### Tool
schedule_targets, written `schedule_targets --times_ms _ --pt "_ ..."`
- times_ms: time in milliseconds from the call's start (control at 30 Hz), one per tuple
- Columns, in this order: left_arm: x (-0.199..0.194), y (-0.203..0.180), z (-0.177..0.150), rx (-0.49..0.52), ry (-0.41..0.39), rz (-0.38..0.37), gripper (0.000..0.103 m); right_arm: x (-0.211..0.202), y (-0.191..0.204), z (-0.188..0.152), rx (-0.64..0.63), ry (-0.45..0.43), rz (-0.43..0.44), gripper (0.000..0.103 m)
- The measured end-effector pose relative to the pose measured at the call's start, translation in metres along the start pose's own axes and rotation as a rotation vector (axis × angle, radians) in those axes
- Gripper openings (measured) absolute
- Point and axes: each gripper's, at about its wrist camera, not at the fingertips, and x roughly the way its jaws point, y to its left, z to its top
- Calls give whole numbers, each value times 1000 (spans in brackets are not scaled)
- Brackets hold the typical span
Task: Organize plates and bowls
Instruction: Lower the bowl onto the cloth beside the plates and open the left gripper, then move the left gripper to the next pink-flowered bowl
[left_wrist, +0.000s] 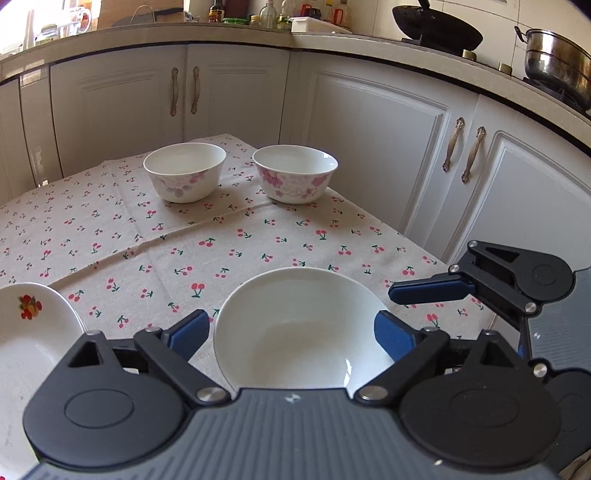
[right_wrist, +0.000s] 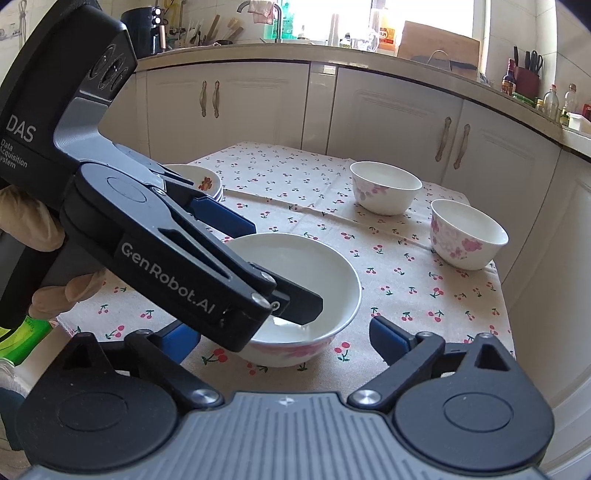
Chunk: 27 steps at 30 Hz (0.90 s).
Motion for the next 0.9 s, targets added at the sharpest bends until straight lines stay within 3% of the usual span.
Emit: schedule_targets --times_ms 467,900 --pt "-22 8 32 77 -39 3 100 -19 -13 11 8 -42 -14 103" --pt "3 19 97 127 -42 14 100 -17 -80 28 -1 -49 -144 103"
